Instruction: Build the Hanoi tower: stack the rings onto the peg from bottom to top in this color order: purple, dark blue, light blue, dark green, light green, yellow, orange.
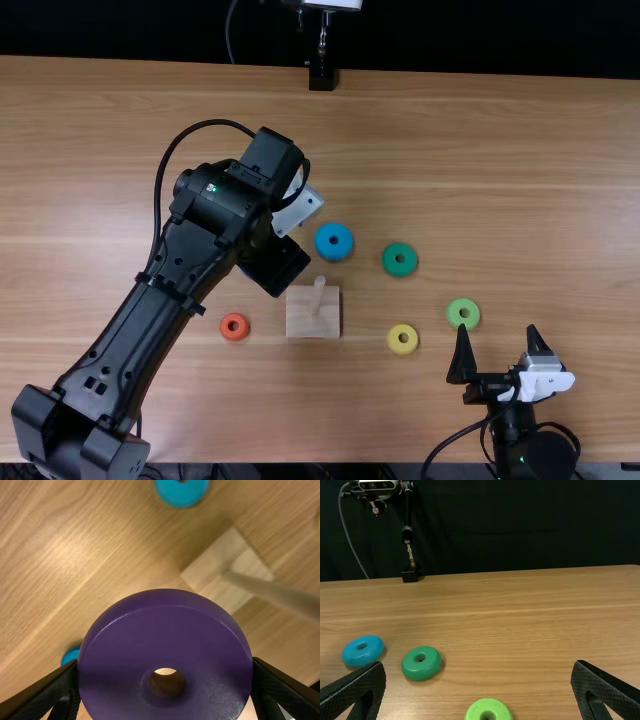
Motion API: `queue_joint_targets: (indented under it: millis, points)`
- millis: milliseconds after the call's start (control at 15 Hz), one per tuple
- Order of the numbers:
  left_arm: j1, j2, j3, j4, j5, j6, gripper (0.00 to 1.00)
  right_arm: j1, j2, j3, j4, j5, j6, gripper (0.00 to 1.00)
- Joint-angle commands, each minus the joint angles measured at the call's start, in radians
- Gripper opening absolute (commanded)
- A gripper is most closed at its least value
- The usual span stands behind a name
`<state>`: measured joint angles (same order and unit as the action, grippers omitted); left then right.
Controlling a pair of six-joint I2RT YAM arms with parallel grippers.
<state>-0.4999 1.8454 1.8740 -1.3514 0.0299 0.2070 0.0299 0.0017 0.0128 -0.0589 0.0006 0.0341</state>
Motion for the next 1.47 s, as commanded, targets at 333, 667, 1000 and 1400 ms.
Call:
queue_joint_targets:
  millis: [333, 667, 1000, 1400]
  points:
    - [-0.094, -0.023, 0.152, -0.038, 0.009, -0.131, 0.00, -0.007, -0.002, -0.010, -0.019, -0.002, 0.003, 1.00]
    - [-0.138, -0.015, 0.154, -0.038, 0.009, -0.133, 0.00, -0.007, -0.002, -0.010, -0.019, -0.002, 0.003, 1.00]
    - [-0.173, 0.015, 0.152, -0.038, 0.009, -0.177, 0.00, -0.007, -0.002, -0.010, -0.019, -0.002, 0.003, 1.00]
    - [-0.189, 0.034, 0.149, -0.038, 0.009, -0.177, 0.00, -0.007, -0.002, -0.010, -0.019, -0.002, 0.003, 1.00]
